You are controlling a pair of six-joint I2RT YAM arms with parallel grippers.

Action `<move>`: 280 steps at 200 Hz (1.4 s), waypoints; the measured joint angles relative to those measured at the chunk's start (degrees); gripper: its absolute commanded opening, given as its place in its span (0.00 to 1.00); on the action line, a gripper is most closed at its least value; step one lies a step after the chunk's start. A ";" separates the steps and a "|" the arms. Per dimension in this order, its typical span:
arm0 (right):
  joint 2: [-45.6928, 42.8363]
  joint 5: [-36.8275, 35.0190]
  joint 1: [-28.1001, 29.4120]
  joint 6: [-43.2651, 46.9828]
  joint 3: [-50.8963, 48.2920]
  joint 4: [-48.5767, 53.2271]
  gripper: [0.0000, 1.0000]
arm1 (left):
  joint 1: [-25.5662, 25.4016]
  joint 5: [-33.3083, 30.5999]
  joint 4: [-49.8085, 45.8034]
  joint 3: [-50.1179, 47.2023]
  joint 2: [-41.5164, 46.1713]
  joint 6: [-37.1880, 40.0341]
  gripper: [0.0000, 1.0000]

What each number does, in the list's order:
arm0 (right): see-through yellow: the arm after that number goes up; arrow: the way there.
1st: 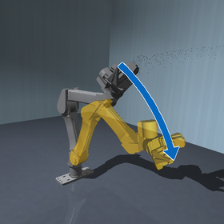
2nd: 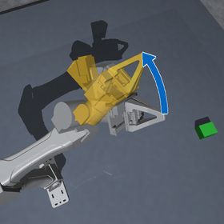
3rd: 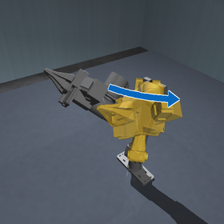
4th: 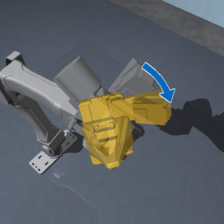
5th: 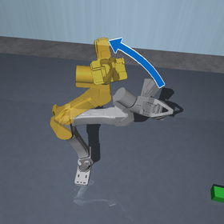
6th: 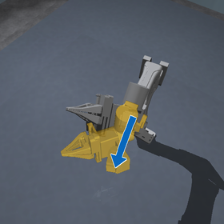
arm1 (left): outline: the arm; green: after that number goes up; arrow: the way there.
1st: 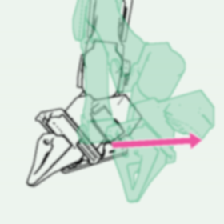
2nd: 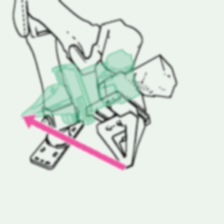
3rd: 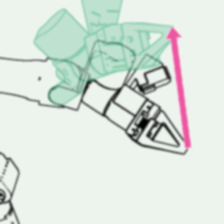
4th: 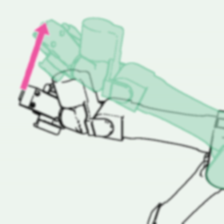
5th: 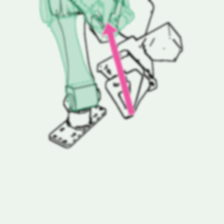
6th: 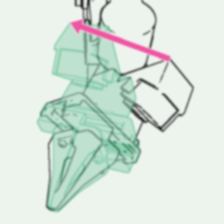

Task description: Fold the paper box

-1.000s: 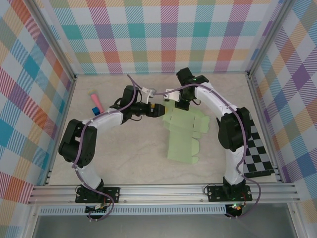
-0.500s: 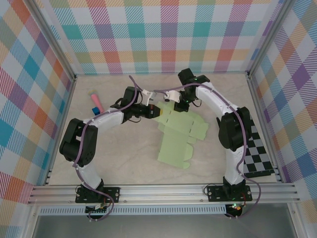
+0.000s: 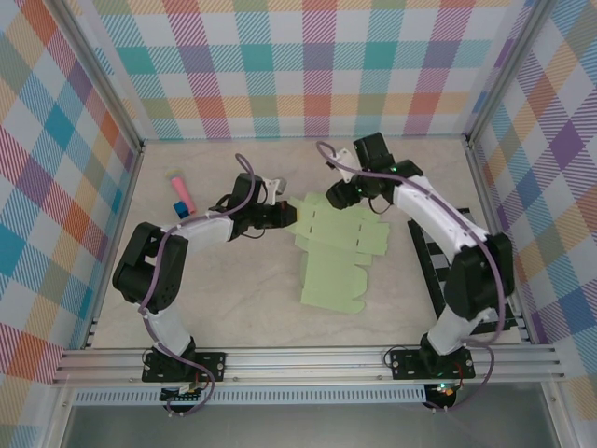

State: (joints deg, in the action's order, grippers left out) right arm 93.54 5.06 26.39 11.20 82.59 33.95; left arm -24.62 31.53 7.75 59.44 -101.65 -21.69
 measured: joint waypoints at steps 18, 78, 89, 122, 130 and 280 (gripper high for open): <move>-3.30 1.51 0.96 -12.09 -2.21 -1.31 0.50 | 0.00 -2.82 0.83 -0.59 -0.11 -2.58 0.00; 9.18 7.67 8.66 -28.79 0.92 0.87 0.62 | 0.28 -6.10 4.85 -1.03 -1.49 -10.80 0.00; 11.34 7.10 10.45 -28.98 1.22 1.03 0.66 | 0.48 -6.03 5.90 -1.07 -2.43 -12.39 0.00; 14.56 2.62 13.90 -29.51 2.21 1.66 0.72 | 1.14 -4.94 6.40 -1.11 -3.93 -16.48 0.00; 14.71 1.18 14.25 -29.83 2.32 1.64 0.71 | 1.16 -4.52 6.38 -1.11 -3.93 -17.00 0.00; 15.85 -9.51 16.31 -30.49 1.33 0.17 0.46 | 1.97 -2.99 6.40 -1.11 -3.93 -19.98 0.00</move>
State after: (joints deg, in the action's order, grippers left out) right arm 109.38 -4.45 42.70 -19.29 83.92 34.13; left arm -22.65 28.53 14.15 58.33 -105.58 -41.67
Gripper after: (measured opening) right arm 0.468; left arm 0.048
